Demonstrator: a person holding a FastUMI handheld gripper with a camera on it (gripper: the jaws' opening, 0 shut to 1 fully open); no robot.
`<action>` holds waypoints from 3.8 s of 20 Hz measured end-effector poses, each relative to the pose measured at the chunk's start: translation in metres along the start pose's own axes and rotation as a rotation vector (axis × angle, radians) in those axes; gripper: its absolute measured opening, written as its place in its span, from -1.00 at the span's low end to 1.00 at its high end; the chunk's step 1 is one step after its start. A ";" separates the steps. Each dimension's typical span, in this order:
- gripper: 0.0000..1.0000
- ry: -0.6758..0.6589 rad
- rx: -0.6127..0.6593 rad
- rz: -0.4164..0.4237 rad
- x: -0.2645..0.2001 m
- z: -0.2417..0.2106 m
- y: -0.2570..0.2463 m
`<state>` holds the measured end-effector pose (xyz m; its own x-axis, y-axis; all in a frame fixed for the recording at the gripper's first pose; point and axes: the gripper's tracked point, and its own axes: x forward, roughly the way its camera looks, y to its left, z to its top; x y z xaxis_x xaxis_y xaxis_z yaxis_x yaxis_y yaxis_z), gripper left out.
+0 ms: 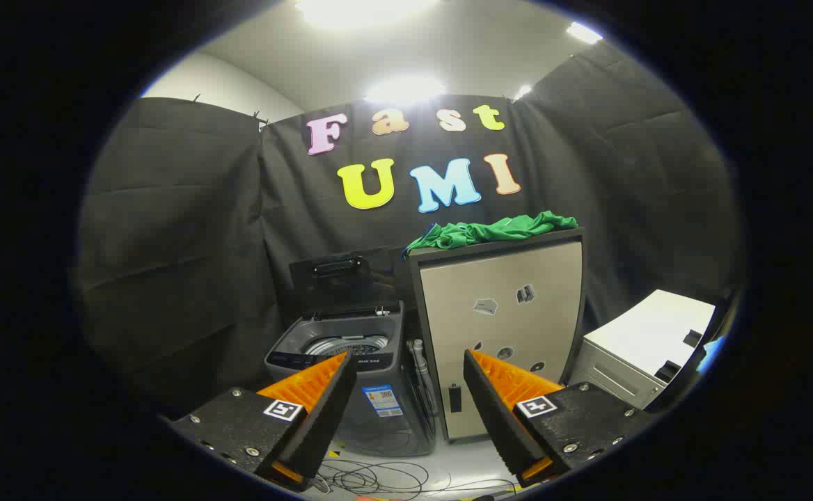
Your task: Put the clothes into the washing machine and then close the washing machine lid.
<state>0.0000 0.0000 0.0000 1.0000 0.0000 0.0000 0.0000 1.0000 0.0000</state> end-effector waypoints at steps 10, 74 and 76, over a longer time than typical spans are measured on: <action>0.91 -0.013 -0.003 0.020 0.006 0.007 0.006; 0.91 0.004 -0.037 -0.285 0.265 0.239 -0.142; 0.92 0.018 -0.042 -0.278 0.279 0.240 -0.154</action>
<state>0.2786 -0.1537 0.2399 0.9614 -0.2748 -0.0124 0.2740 0.9607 -0.0440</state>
